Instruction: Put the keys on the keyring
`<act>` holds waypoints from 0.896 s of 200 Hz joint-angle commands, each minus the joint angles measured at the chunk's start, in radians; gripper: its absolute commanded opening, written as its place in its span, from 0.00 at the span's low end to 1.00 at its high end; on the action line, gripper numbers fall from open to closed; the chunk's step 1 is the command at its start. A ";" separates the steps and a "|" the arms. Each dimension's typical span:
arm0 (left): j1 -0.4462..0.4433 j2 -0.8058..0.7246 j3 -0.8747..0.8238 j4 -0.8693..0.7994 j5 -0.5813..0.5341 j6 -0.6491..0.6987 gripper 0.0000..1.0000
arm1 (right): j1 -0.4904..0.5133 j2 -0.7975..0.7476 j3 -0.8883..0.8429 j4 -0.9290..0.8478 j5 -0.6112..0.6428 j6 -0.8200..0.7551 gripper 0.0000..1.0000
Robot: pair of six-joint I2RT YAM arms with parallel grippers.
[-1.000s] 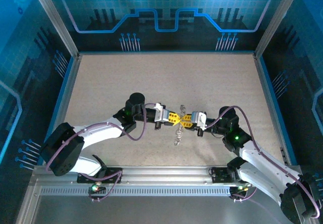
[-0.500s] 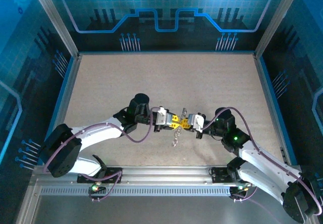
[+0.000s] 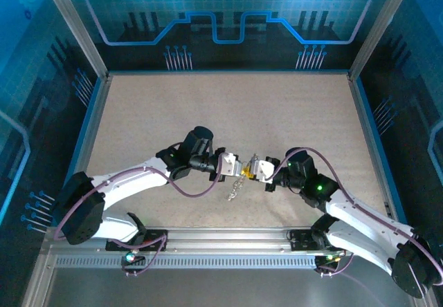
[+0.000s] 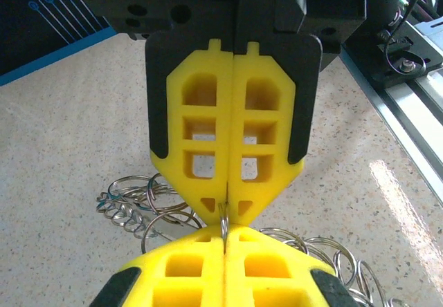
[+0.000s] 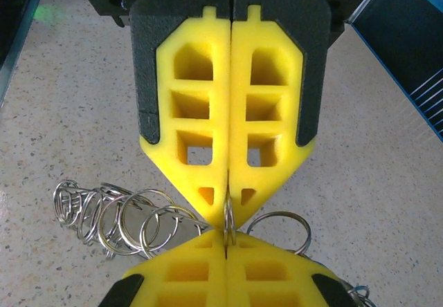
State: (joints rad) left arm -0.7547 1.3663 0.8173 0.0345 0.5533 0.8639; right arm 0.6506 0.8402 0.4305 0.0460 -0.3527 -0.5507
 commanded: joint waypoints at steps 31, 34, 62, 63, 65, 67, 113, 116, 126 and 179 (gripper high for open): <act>0.010 -0.041 -0.039 0.191 0.118 -0.155 0.00 | -0.094 -0.118 -0.099 0.289 -0.183 0.135 0.16; 0.010 -0.041 -0.038 0.203 0.127 -0.165 0.00 | -0.102 -0.122 -0.106 0.293 -0.192 0.141 0.16; 0.011 -0.038 -0.053 0.332 0.194 -0.250 0.00 | -0.133 -0.167 -0.129 0.319 -0.215 0.184 0.16; 0.012 -0.038 -0.053 0.339 0.197 -0.253 0.00 | -0.135 -0.168 -0.130 0.321 -0.216 0.185 0.16; 0.012 -0.037 -0.055 0.348 0.203 -0.257 0.00 | -0.136 -0.169 -0.131 0.324 -0.217 0.189 0.15; 0.013 -0.036 -0.057 0.358 0.210 -0.264 0.00 | -0.136 -0.172 -0.134 0.328 -0.219 0.191 0.15; 0.018 -0.020 -0.111 0.586 0.289 -0.346 0.00 | -0.150 -0.171 -0.147 0.386 -0.242 0.223 0.23; 0.018 -0.018 -0.110 0.591 0.293 -0.348 0.00 | -0.150 -0.171 -0.149 0.390 -0.244 0.225 0.23; 0.018 -0.012 -0.112 0.609 0.313 -0.352 0.00 | -0.151 -0.169 -0.149 0.398 -0.253 0.227 0.22; 0.017 0.007 -0.151 0.731 0.316 -0.390 0.00 | -0.160 -0.198 -0.167 0.378 -0.256 0.236 0.23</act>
State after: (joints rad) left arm -0.7284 1.3716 0.6792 0.6235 0.7879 0.5022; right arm 0.5026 0.6598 0.2913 0.4133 -0.6060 -0.3382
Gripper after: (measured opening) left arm 0.062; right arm 0.233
